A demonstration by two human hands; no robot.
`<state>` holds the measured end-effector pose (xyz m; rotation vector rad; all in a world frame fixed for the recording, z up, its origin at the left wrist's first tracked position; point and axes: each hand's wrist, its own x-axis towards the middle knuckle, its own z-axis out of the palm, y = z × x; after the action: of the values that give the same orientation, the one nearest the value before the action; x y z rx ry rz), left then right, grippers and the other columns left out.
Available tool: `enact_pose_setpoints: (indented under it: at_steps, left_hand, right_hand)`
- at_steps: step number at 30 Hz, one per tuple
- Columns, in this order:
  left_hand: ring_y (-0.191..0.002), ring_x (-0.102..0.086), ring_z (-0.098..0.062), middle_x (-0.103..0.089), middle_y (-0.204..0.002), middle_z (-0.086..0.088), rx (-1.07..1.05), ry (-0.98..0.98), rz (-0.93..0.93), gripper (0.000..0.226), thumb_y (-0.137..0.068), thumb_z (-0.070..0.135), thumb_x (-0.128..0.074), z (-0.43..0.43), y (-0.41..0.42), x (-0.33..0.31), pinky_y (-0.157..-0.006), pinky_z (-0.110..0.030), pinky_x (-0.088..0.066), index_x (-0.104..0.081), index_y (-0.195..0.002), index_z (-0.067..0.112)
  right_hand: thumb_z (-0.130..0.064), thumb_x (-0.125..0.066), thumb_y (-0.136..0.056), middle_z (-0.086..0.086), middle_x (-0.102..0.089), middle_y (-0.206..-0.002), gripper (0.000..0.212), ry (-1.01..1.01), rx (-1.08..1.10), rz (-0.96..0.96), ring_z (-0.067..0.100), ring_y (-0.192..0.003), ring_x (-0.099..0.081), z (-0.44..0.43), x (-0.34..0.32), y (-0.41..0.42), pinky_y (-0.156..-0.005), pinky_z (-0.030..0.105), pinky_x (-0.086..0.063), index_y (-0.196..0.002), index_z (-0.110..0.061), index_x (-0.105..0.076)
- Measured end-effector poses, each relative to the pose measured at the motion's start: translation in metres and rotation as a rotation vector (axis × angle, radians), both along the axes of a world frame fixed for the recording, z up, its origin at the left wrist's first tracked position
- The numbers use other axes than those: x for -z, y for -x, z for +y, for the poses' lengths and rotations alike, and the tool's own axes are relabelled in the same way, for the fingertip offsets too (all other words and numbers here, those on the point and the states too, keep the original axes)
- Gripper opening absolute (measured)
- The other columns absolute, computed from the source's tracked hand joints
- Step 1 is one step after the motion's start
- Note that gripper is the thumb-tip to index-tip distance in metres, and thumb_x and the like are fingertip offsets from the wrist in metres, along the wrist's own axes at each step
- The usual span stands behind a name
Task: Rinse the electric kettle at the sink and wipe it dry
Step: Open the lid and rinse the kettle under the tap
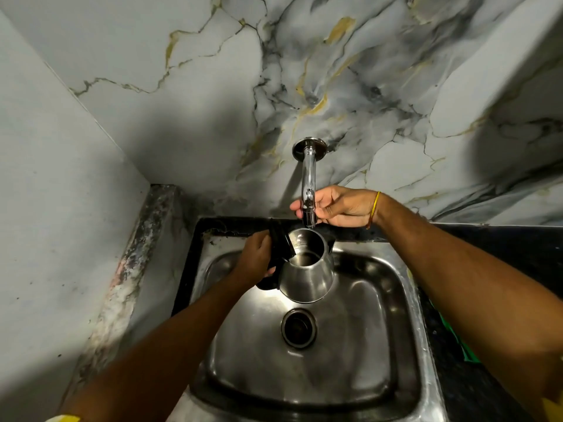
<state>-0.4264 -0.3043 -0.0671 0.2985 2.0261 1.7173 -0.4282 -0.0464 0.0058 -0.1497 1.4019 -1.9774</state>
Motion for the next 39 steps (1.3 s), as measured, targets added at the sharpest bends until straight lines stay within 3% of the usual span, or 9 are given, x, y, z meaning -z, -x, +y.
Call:
enact_pose_setpoints:
  at_steps: [7,10,16,21,23,27,30,35,39]
  left_hand:
    - [-0.033,-0.046,-0.015,-0.050,-0.039,0.000,-0.026,0.057,0.107,0.045,-0.088,0.049,-0.039,0.000,0.005,0.000,-0.042,-0.025,-0.036,-0.055,-0.060,0.018]
    - [-0.035,-0.046,-0.015,-0.050,-0.040,0.002,-0.049,0.077,0.134,0.044,-0.091,0.044,-0.040,0.000,0.007,-0.004,-0.045,-0.027,-0.036,-0.053,-0.058,0.017]
    - [-0.042,-0.047,-0.022,-0.051,-0.047,0.002,-0.054,0.100,0.157,0.043,-0.091,0.047,-0.041,0.000,0.003,-0.006,-0.047,-0.036,-0.036,-0.055,-0.059,0.024]
    - [-0.040,-0.048,-0.020,-0.053,-0.046,0.002,-0.036,0.091,0.180,0.043,-0.092,0.048,-0.040,0.002,-0.006,-0.015,-0.043,-0.031,-0.037,-0.058,-0.060,0.026]
    - [-0.035,-0.047,-0.018,-0.051,-0.043,0.001,-0.037,0.075,0.169,0.042,-0.094,0.041,-0.040,0.003,-0.009,-0.020,-0.038,-0.026,-0.037,-0.057,-0.060,0.024]
    - [-0.037,-0.049,-0.018,-0.052,-0.045,-0.001,-0.031,0.074,0.189,0.039,-0.095,0.034,-0.039,0.004,-0.013,-0.025,-0.037,-0.027,-0.038,-0.057,-0.063,0.021]
    - [-0.039,-0.047,-0.016,-0.052,-0.043,0.002,-0.021,0.070,0.185,0.042,-0.097,0.034,-0.040,0.004,-0.012,-0.020,-0.041,-0.029,-0.036,-0.058,-0.060,0.027]
    - [-0.039,-0.044,-0.020,-0.049,-0.044,0.003,-0.012,0.067,0.139,0.043,-0.096,0.037,-0.041,0.005,-0.012,-0.011,-0.045,-0.030,-0.035,-0.057,-0.058,0.025]
    - [-0.040,-0.043,-0.018,-0.047,-0.044,0.004,-0.008,0.081,0.128,0.043,-0.095,0.033,-0.041,0.005,-0.014,-0.011,-0.045,-0.029,-0.034,-0.056,-0.055,0.027]
  right_hand:
    - [-0.018,-0.091,-0.072,0.006,-0.077,-0.102,0.044,-0.188,0.413,0.145,0.014,-0.095,-0.070,-0.023,0.007,-0.030,-0.094,0.025,-0.058,-0.115,-0.016,-0.080]
    - [0.003,-0.080,-0.084,0.010,-0.069,-0.096,0.039,-0.400,0.549,0.264,0.018,-0.087,-0.061,-0.037,0.002,-0.039,-0.088,0.023,-0.059,-0.123,-0.001,-0.073]
    - [0.008,-0.073,-0.090,0.000,-0.058,-0.079,0.035,-0.614,0.684,0.394,-0.010,-0.061,-0.052,-0.052,-0.002,-0.054,-0.071,0.004,-0.045,-0.124,0.010,-0.068]
    - [-0.022,-0.082,-0.088,-0.010,-0.076,-0.111,0.036,-0.847,0.775,0.424,-0.016,-0.095,-0.063,-0.051,0.002,-0.078,-0.091,0.013,-0.047,-0.124,-0.020,-0.076]
    - [-0.022,-0.079,-0.090,-0.006,-0.076,-0.116,0.033,-0.876,0.859,0.371,-0.012,-0.101,-0.063,-0.046,0.007,-0.092,-0.096,0.015,-0.049,-0.123,-0.019,-0.076]
    - [-0.011,-0.079,-0.087,0.003,-0.079,-0.098,0.028,-0.930,0.938,0.218,0.008,-0.091,-0.071,-0.030,0.025,-0.122,-0.101,0.037,-0.058,-0.114,-0.015,-0.076]
    - [-0.007,-0.079,-0.086,0.001,-0.076,-0.111,0.035,-0.971,0.899,0.124,0.014,-0.101,-0.069,-0.023,0.039,-0.142,-0.105,0.046,-0.055,-0.120,-0.015,-0.074]
    - [-0.006,-0.082,-0.083,0.003,-0.071,-0.123,0.044,-0.966,0.896,0.089,0.021,-0.111,-0.067,-0.032,0.051,-0.164,-0.105,0.050,-0.054,-0.119,-0.028,-0.068]
    - [-0.009,-0.087,-0.079,0.005,-0.057,-0.141,0.066,-1.055,0.876,0.266,0.022,-0.129,-0.058,-0.051,0.050,-0.174,-0.112,0.040,-0.048,-0.138,-0.016,-0.058]
